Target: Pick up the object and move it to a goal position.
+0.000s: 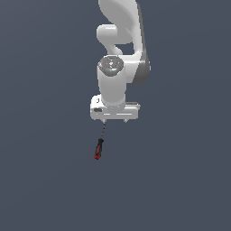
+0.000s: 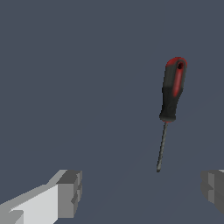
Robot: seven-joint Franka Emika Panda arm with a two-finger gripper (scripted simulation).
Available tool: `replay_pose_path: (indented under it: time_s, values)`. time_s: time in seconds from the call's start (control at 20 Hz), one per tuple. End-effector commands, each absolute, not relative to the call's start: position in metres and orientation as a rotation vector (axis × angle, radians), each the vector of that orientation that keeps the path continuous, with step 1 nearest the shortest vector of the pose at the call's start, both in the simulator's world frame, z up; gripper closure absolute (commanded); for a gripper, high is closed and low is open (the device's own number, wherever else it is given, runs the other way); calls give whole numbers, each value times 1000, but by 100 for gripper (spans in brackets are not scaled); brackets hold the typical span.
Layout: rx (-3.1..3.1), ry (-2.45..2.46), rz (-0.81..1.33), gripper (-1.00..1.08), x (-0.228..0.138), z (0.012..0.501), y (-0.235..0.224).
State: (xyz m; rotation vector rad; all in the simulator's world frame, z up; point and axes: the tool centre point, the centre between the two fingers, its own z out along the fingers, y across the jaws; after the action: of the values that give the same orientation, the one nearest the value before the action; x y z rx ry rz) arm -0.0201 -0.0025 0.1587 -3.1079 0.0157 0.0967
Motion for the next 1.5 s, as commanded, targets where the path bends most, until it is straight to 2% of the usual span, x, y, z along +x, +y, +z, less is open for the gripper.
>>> replay_pose_path:
  time_s: [0.0,0.4,0.8,1.45]
  values:
    - [-3108,16,97,-92,-20,159,-3]
    - [-3081,-34,51,-92,-11,176,17]
    - [-3083,-24,49,-92,-9,171,13]
    - [-3120,113,13,-92,5,96,-54]
